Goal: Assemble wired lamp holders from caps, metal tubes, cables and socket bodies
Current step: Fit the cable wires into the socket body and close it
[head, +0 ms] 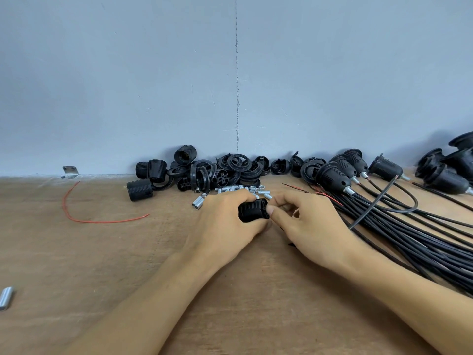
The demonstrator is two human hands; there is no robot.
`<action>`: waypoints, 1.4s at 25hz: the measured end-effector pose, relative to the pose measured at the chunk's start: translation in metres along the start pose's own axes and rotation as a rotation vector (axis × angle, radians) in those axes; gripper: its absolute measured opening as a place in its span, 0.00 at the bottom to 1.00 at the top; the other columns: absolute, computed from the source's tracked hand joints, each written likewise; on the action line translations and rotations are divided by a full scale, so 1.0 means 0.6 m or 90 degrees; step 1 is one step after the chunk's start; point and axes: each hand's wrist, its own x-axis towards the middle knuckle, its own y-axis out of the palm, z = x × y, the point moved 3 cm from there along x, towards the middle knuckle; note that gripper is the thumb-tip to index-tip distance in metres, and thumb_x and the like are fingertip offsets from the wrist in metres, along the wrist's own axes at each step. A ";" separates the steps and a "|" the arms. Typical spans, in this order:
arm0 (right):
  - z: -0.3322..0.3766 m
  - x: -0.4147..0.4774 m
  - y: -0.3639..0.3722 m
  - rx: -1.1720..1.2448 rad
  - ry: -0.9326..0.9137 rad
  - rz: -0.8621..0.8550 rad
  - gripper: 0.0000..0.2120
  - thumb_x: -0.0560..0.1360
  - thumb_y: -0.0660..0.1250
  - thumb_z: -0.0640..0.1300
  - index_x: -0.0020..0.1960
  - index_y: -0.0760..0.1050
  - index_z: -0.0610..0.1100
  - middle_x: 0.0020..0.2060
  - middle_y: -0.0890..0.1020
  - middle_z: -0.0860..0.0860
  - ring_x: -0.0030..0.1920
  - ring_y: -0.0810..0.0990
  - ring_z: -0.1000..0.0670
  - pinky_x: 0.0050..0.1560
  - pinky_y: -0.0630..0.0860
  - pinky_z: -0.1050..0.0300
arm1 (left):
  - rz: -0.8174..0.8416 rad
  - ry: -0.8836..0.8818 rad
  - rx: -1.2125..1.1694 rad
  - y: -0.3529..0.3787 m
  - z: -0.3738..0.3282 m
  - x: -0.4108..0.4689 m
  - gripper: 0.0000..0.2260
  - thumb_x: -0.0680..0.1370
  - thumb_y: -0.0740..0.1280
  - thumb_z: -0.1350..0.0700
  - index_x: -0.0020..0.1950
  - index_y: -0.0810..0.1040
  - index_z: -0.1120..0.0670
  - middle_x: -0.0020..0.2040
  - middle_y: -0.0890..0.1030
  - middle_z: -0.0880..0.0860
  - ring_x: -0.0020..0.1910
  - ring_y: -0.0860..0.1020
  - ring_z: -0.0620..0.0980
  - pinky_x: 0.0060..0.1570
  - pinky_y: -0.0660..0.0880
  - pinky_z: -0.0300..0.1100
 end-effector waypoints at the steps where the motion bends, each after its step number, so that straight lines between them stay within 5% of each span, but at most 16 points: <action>1: 0.001 0.000 -0.003 0.006 -0.002 -0.001 0.05 0.77 0.70 0.44 0.43 0.83 0.51 0.30 0.80 0.60 0.30 0.75 0.61 0.35 0.69 0.70 | 0.007 -0.005 -0.014 -0.001 0.001 0.000 0.13 0.66 0.80 0.46 0.48 0.82 0.42 0.38 0.83 0.39 0.37 0.81 0.39 0.40 0.80 0.46; 10: 0.004 0.001 -0.014 -0.054 -0.045 0.001 0.05 0.75 0.72 0.43 0.41 0.82 0.50 0.32 0.80 0.58 0.38 0.76 0.58 0.40 0.69 0.71 | 0.024 0.055 0.006 0.003 -0.002 0.002 0.15 0.67 0.78 0.46 0.52 0.81 0.40 0.39 0.82 0.41 0.40 0.80 0.38 0.41 0.80 0.45; 15: 0.011 -0.001 -0.013 -0.146 -0.111 0.030 0.08 0.76 0.70 0.43 0.40 0.77 0.51 0.33 0.76 0.58 0.41 0.73 0.58 0.42 0.66 0.67 | 0.030 0.073 0.045 0.006 -0.009 0.000 0.13 0.67 0.80 0.50 0.48 0.81 0.44 0.38 0.81 0.42 0.42 0.78 0.40 0.41 0.75 0.37; 21: 0.001 -0.001 0.001 -0.053 -0.041 0.012 0.09 0.76 0.70 0.41 0.38 0.78 0.49 0.29 0.78 0.56 0.33 0.74 0.59 0.35 0.67 0.69 | 0.022 0.070 0.066 0.003 -0.018 -0.005 0.14 0.68 0.80 0.50 0.34 0.76 0.42 0.30 0.75 0.39 0.38 0.75 0.37 0.35 0.66 0.28; 28: -0.005 0.004 -0.011 0.009 0.004 -0.005 0.06 0.75 0.73 0.44 0.39 0.82 0.51 0.29 0.81 0.59 0.28 0.74 0.62 0.34 0.69 0.72 | 0.001 0.038 0.073 0.008 -0.012 0.002 0.08 0.68 0.80 0.47 0.44 0.84 0.45 0.31 0.77 0.41 0.36 0.75 0.38 0.34 0.68 0.32; 35: -0.018 0.006 -0.003 0.010 0.000 0.007 0.08 0.76 0.71 0.43 0.39 0.82 0.52 0.31 0.81 0.60 0.31 0.74 0.61 0.35 0.70 0.71 | 0.005 0.048 0.097 0.006 -0.009 0.002 0.08 0.69 0.80 0.49 0.44 0.83 0.46 0.36 0.79 0.43 0.38 0.75 0.41 0.41 0.74 0.39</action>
